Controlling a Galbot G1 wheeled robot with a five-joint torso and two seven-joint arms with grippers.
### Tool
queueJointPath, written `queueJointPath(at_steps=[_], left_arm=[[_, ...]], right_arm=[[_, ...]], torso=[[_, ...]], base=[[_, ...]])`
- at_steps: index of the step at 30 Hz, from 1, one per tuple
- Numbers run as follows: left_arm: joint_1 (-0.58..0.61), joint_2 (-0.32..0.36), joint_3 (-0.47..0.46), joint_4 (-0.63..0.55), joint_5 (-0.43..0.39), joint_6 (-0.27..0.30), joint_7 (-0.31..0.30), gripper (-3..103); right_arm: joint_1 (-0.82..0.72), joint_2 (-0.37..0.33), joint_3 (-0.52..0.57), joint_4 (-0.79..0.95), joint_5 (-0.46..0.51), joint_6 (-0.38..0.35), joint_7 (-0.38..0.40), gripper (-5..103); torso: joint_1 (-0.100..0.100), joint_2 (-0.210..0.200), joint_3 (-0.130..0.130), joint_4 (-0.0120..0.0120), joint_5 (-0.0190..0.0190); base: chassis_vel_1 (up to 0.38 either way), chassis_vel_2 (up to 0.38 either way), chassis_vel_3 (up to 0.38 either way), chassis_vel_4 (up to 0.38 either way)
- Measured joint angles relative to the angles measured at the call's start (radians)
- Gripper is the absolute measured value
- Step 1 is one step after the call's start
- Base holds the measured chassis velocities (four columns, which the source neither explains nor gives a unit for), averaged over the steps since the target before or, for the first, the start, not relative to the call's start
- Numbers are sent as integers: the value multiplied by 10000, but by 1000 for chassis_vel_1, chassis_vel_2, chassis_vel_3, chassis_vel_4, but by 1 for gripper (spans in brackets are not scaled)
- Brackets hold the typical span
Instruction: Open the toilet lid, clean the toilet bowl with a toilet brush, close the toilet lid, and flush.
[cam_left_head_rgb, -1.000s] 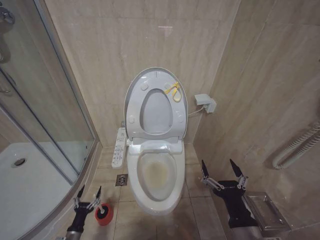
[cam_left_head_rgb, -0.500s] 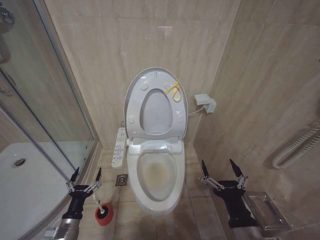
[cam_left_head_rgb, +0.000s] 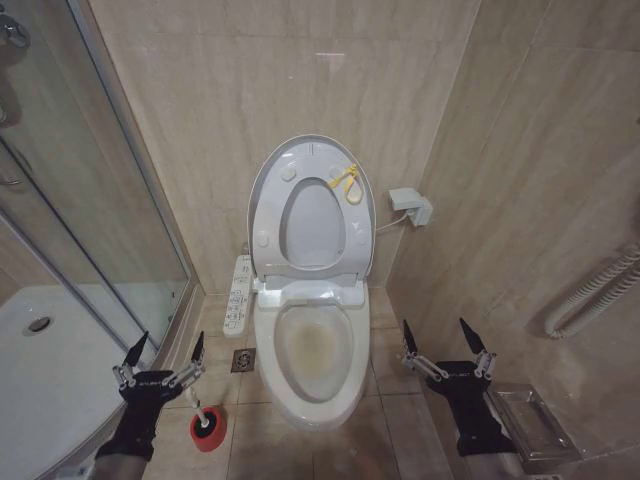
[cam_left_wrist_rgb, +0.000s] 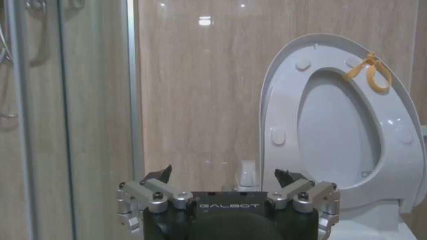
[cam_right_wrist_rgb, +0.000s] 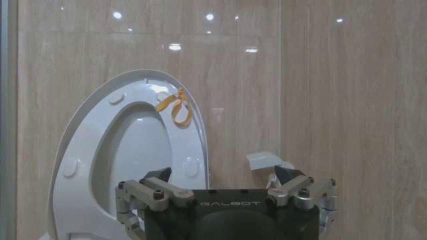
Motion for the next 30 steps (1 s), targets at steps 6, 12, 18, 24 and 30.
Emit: queueJointPath(at_steps=[6, 12, 18, 24, 30], left_arm=[[924, -246, 44, -371, 299, -599, -70, 100], [1163, -628, 145, -606, 726, -856, -287, 100], [1474, -643, 54, -789, 623, -1068, -316, 100], [1258, -642, 171, -836, 611, -956, -158, 100], [1207, -631, 183, -836, 614, -910, -112, 100]], right_arm=[[0, 0, 0, 0, 0, 0, 0, 100], [0, 0, 1, 0, 0, 0, 0, 100], [0, 0, 1, 0, 0, 0, 0, 100], [0, 1, 0, 0, 0, 0, 0, 100], [0, 0, 1, 0, -1, 0, 0, 100]], torso=[[0, 0, 0, 3, 1], [0, -1, 0, 0, 0], [0, -1, 0, 2, 1], [0, -1, 0, 0, 1], [0, -1, 0, 1, 1]], base=[[0, 0, 0, 0], [0, 0, 0, 0], [0, 0, 0, 0], [0, 0, 0, 0], [0, 0, 0, 0]])
